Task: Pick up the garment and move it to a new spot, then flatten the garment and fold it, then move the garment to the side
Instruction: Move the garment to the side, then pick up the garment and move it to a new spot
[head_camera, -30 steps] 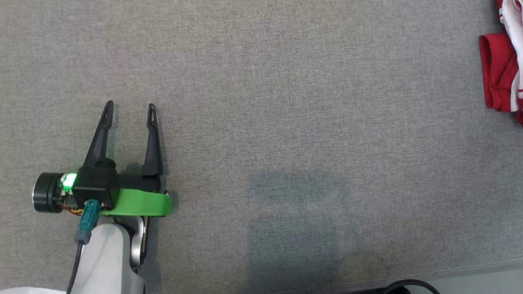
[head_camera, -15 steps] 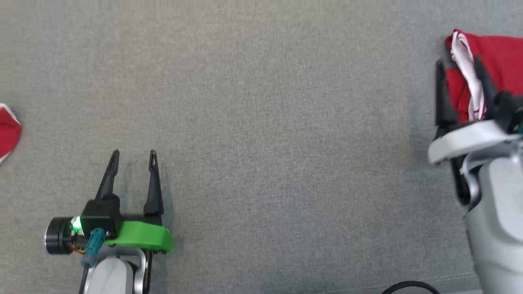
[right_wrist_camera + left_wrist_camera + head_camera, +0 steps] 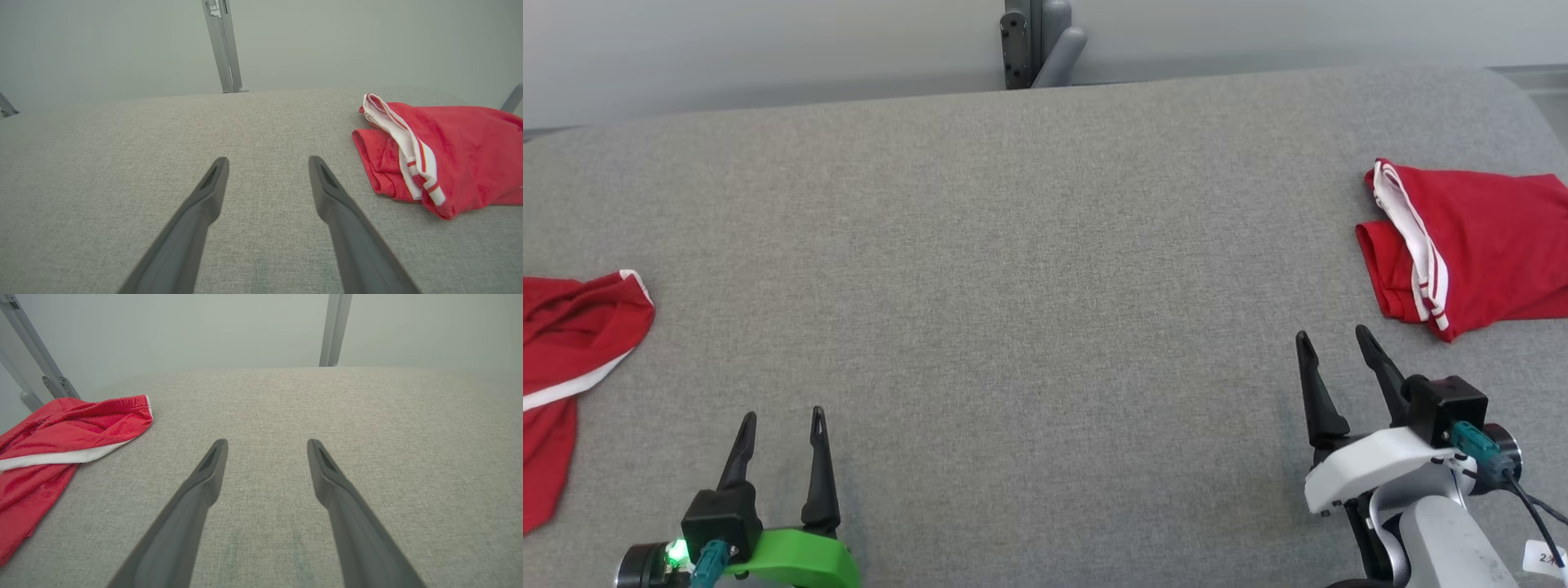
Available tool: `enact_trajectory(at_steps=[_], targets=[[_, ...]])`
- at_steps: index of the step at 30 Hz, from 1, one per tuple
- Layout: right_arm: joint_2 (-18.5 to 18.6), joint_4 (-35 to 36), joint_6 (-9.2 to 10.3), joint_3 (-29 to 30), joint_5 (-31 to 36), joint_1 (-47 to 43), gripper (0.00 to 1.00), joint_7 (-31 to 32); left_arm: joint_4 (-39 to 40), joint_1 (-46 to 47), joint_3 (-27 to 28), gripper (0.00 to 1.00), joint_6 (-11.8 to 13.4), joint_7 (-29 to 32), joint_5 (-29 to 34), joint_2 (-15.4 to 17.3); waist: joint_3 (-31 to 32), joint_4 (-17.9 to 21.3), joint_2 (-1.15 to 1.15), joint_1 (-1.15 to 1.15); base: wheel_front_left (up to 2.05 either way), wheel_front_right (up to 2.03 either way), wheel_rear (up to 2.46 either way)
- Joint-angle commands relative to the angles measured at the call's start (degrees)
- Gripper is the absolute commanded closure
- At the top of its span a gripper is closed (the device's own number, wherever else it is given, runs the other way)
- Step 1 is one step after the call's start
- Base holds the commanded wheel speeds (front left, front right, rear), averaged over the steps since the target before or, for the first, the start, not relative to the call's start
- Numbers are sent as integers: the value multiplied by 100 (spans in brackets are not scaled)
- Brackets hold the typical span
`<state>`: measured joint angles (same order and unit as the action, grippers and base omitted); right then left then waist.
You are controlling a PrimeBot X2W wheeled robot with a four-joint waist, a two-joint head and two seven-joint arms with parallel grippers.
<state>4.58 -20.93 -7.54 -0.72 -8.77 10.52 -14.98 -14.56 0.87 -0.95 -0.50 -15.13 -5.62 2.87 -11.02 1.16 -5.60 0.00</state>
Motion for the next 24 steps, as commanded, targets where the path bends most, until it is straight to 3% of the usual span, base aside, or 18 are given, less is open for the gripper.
enact_trajectory(at_steps=[1,11,24], targets=[[2,30,11,8,39,-148,0,-11,-14,-133,31,0,31,0,-33,7,358,-47,1,0,0,0,0],[-123,334,11,-4,28,-565,0,-11,-63,-389,167,0,-5,1,-60,8,693,-72,1,0,0,0,0],[-163,512,11,-23,14,-717,0,-11,-23,-356,237,0,28,1,-117,8,626,-234,1,0,0,0,0]])
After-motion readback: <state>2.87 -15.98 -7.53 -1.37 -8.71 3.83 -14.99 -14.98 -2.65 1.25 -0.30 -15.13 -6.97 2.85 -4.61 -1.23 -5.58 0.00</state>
